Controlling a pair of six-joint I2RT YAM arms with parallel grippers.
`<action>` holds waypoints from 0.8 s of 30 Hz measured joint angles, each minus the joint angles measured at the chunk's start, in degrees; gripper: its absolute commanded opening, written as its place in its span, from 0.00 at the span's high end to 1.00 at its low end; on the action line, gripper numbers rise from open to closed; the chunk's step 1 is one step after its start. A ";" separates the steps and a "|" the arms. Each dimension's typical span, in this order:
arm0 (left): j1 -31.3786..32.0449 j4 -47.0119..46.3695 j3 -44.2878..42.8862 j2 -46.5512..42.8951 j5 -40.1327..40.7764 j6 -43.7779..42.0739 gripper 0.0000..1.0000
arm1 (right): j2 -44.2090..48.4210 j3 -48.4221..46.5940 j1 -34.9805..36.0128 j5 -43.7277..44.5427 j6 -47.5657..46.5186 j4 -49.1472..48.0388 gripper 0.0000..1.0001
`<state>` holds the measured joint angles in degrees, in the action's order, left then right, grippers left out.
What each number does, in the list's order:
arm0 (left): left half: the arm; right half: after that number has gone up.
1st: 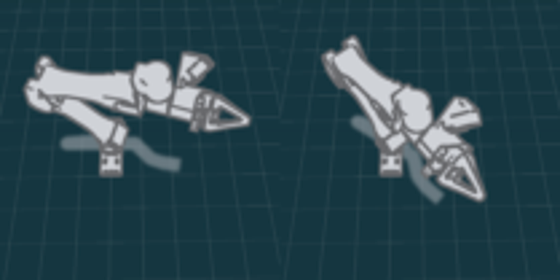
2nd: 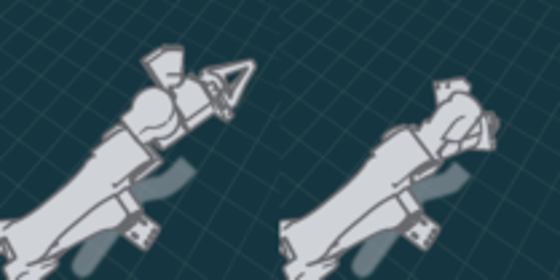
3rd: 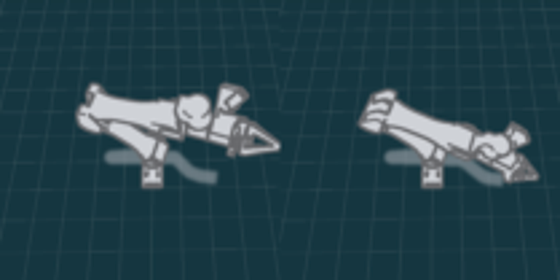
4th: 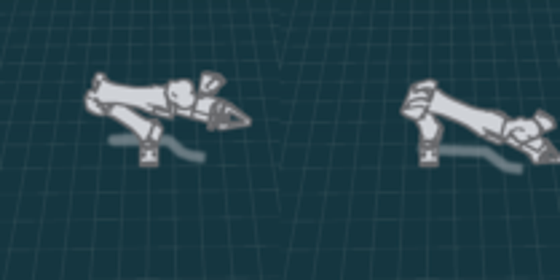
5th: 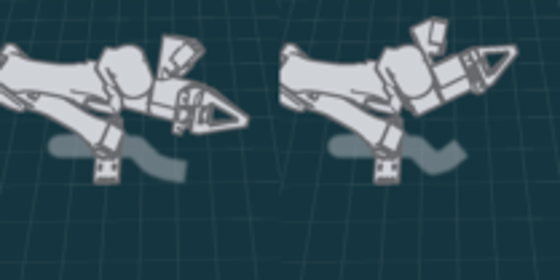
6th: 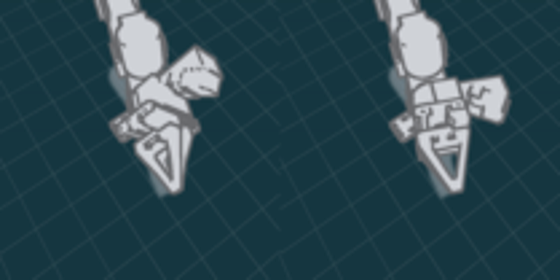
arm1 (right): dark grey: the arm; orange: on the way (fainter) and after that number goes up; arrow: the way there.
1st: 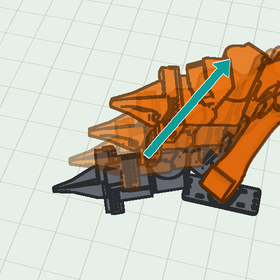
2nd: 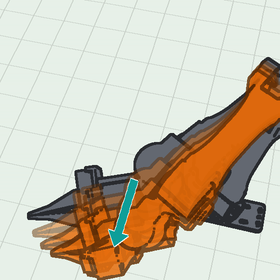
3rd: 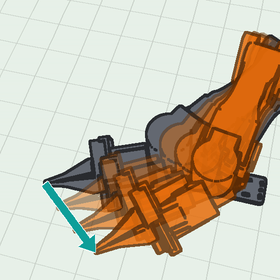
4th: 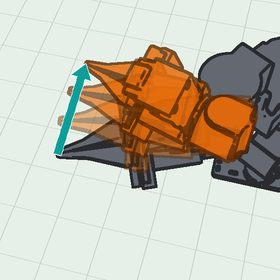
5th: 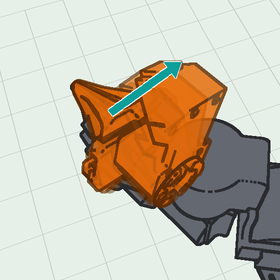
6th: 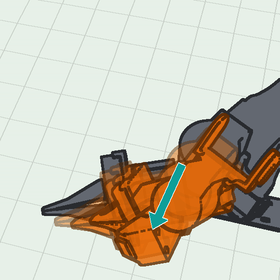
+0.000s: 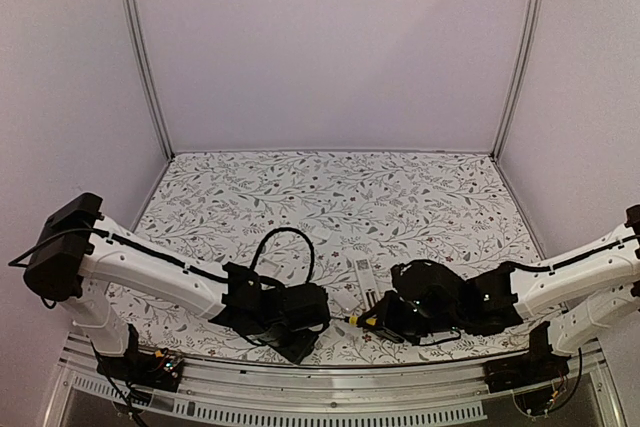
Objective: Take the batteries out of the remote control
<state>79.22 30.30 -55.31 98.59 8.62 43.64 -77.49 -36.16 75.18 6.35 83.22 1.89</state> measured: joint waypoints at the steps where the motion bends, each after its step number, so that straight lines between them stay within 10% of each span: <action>1: 0.00 -0.04 0.02 0.00 -0.02 0.07 0.79 | 0.24 0.81 -0.02 0.09 0.02 -1.18 1.00; 24: -0.02 1.68 -1.44 1.44 -0.24 1.51 0.80 | 2.03 11.47 -0.11 2.78 -2.05 -19.78 1.00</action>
<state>79.20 31.99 -56.75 100.03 8.38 45.15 -75.46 -24.69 75.07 9.13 81.17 -17.89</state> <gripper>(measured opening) 0.541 0.129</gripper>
